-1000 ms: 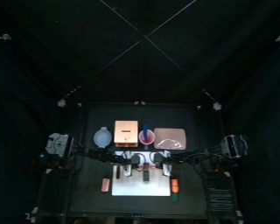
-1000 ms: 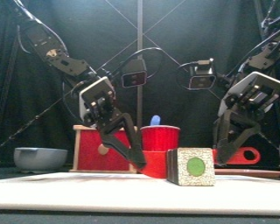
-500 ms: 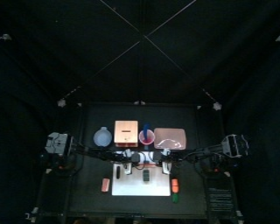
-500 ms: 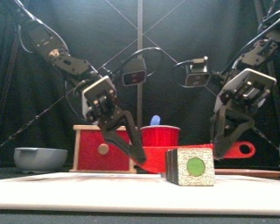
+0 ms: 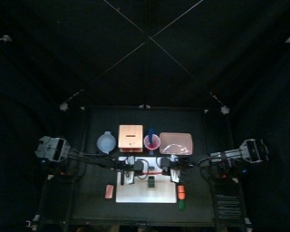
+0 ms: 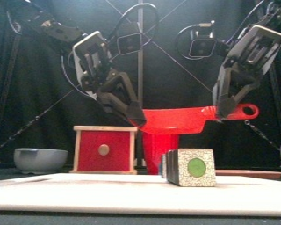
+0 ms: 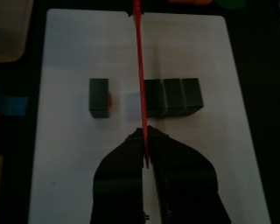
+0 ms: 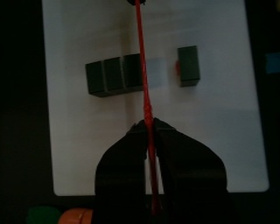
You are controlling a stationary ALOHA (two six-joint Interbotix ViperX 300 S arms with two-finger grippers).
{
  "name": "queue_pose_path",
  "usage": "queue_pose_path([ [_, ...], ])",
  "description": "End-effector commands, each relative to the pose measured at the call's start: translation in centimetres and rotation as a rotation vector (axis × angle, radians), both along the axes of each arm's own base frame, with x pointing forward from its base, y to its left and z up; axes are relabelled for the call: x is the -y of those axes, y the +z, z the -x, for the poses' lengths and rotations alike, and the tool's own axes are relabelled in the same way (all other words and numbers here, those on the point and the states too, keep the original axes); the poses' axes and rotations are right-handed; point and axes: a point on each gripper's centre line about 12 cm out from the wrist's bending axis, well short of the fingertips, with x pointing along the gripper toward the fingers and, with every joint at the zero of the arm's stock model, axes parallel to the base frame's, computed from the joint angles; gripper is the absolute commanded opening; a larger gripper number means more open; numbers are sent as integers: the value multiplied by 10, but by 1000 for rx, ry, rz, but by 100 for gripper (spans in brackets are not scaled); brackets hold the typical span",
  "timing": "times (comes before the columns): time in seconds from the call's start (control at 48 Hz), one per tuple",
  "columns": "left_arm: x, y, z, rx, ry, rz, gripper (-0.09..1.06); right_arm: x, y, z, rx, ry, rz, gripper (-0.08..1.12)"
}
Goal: Place sushi on board then cut the sushi with the knife then place the pieces on the plate
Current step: Cut the sushi into 4 pieces
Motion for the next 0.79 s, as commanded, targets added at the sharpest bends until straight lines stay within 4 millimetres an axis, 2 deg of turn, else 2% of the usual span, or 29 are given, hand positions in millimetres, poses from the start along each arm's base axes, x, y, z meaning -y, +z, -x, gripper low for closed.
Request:
queue_pose_path([
  [0.021, 7, 9, -12, 34, -6, 12, 38, -5, 6, -2, 45, -5, -17, 28],
  [0.479, 12, -1, -13, 8, -11, 15, 38, -7, -10, -4, 10, -11, -18, 28],
  [0.792, 9, 0, -13, 7, -7, 12, 38, -6, -7, -7, 22, -8, -11, 28],
])
